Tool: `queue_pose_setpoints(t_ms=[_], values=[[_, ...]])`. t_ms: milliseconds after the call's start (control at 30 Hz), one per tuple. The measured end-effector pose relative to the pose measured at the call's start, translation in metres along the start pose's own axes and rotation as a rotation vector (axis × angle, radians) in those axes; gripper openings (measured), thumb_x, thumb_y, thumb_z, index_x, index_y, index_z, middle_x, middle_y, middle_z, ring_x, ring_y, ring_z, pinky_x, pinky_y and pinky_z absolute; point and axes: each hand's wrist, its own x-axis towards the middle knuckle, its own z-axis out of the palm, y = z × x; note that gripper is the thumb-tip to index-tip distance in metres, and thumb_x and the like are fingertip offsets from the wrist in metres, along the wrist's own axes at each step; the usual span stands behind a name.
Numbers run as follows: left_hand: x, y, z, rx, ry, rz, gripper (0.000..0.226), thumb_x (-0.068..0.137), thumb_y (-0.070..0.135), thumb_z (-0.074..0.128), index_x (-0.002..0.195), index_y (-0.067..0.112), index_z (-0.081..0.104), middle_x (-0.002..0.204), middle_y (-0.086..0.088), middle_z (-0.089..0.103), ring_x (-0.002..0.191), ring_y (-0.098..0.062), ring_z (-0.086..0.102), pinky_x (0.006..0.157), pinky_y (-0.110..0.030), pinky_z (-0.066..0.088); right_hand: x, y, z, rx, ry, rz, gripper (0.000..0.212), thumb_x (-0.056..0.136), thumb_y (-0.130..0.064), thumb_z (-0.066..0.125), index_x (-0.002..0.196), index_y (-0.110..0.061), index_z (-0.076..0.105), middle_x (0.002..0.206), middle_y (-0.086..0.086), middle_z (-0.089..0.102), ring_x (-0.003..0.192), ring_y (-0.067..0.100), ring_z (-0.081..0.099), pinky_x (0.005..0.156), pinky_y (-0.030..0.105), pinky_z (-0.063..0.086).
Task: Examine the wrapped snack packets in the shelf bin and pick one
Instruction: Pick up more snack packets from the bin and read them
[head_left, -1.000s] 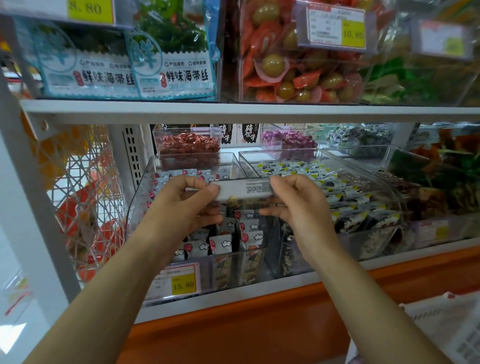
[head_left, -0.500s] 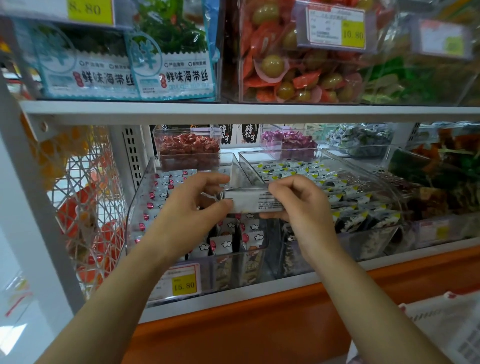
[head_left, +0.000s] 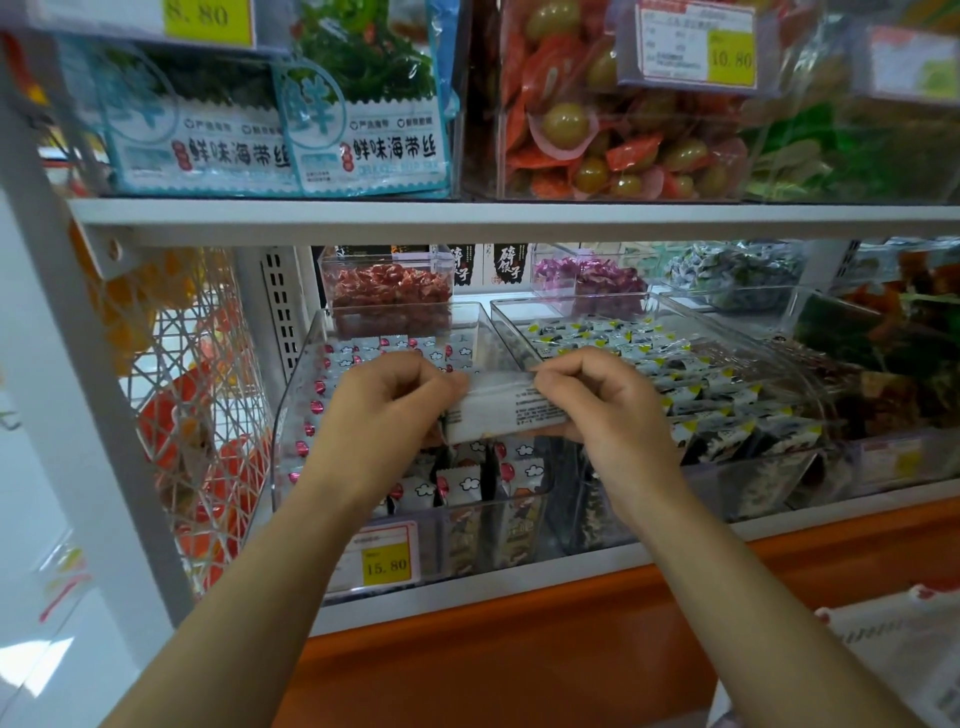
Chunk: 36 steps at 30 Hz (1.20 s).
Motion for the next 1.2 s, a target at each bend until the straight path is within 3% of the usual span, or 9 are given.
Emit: queue_pose_setpoints(t_ms=[100, 233, 367, 567, 800, 933, 1033, 1100, 1200], values=[[-0.001, -0.001, 0.001, 0.051, -0.078, 0.029, 0.015, 0.082, 0.032, 0.065, 0.084, 0.017, 0.066, 0.075, -0.004, 0.067, 0.066, -0.016, 0.063, 0.062, -0.028, 0.054, 0.001, 0.000, 0.000, 0.041, 0.065, 0.043, 0.023, 0.085, -0.014, 0.063, 0.064, -0.024, 0.068, 0.070, 0.002, 0.063, 0.083, 0.033, 0.063, 0.075, 0.056, 0.054], [0.001, -0.004, -0.001, 0.024, -0.114, 0.002, 0.013, 0.084, 0.024, 0.064, 0.096, 0.022, 0.064, 0.082, 0.001, 0.070, 0.075, -0.012, 0.068, 0.069, -0.027, 0.058, 0.006, -0.003, -0.007, 0.255, 0.004, 0.243, 0.032, 0.085, -0.006, 0.061, 0.057, -0.017, 0.071, 0.066, 0.000, 0.068, 0.070, 0.021, 0.070, 0.057, 0.033, 0.058], [0.002, -0.006, -0.003, -0.051, -0.085, -0.001, 0.014, 0.087, 0.019, 0.060, 0.100, 0.020, 0.067, 0.087, 0.001, 0.071, 0.077, -0.008, 0.068, 0.065, -0.012, 0.052, 0.010, -0.006, -0.015, 0.310, -0.108, 0.378, 0.019, 0.085, -0.003, 0.061, 0.069, -0.001, 0.069, 0.073, 0.014, 0.071, 0.072, 0.028, 0.071, 0.052, 0.032, 0.058], [0.003, -0.008, -0.002, -0.092, -0.108, -0.002, 0.014, 0.089, 0.017, 0.058, 0.098, 0.020, 0.068, 0.088, 0.002, 0.072, 0.080, -0.008, 0.068, 0.067, -0.010, 0.051, 0.013, -0.010, -0.024, 0.419, -0.196, 0.491, 0.012, 0.084, -0.004, 0.060, 0.085, 0.008, 0.063, 0.076, 0.017, 0.070, 0.071, 0.028, 0.070, 0.054, 0.033, 0.058], [0.003, -0.009, 0.001, -0.071, -0.088, 0.020, 0.015, 0.090, 0.018, 0.057, 0.087, 0.028, 0.067, 0.082, 0.007, 0.073, 0.079, -0.009, 0.069, 0.067, -0.014, 0.054, 0.013, -0.005, -0.023, 0.415, -0.161, 0.442, 0.013, 0.084, -0.007, 0.062, 0.080, 0.005, 0.067, 0.077, 0.015, 0.072, 0.073, 0.026, 0.071, 0.052, 0.030, 0.058], [0.005, -0.011, 0.005, -0.044, -0.010, 0.018, 0.014, 0.091, 0.022, 0.056, 0.084, 0.027, 0.067, 0.078, 0.007, 0.072, 0.073, -0.009, 0.069, 0.065, -0.017, 0.056, 0.013, -0.002, -0.018, 0.404, -0.126, 0.374, 0.018, 0.085, -0.018, 0.062, 0.079, -0.003, 0.070, 0.083, 0.014, 0.073, 0.077, 0.025, 0.071, 0.060, 0.030, 0.059], [0.007, -0.013, 0.009, -0.034, 0.057, -0.006, 0.014, 0.091, 0.025, 0.056, 0.084, 0.022, 0.067, 0.077, 0.003, 0.072, 0.069, -0.009, 0.069, 0.067, -0.024, 0.056, 0.012, -0.003, -0.015, 0.378, -0.186, 0.285, 0.031, 0.074, -0.031, 0.066, 0.097, -0.010, 0.071, 0.097, 0.011, 0.072, 0.088, 0.022, 0.070, 0.073, 0.030, 0.059], [0.010, -0.014, 0.012, -0.033, 0.085, -0.024, 0.020, 0.091, 0.027, 0.057, 0.082, 0.012, 0.067, 0.075, -0.002, 0.071, 0.065, -0.010, 0.069, 0.067, -0.028, 0.056, 0.010, -0.001, -0.013, 0.270, -0.220, 0.203, 0.047, 0.072, -0.029, 0.071, 0.116, -0.013, 0.062, 0.103, 0.003, 0.070, 0.093, 0.019, 0.069, 0.082, 0.032, 0.057], [0.012, -0.014, 0.017, -0.058, 0.094, -0.051, 0.025, 0.090, 0.028, 0.057, 0.080, 0.008, 0.067, 0.076, -0.008, 0.069, 0.064, -0.011, 0.068, 0.068, -0.031, 0.059, 0.007, -0.001, -0.009, 0.054, -0.228, 0.031, 0.032, 0.086, -0.014, 0.065, 0.106, -0.037, 0.059, 0.099, -0.008, 0.070, 0.091, 0.011, 0.068, 0.081, 0.028, 0.057]])
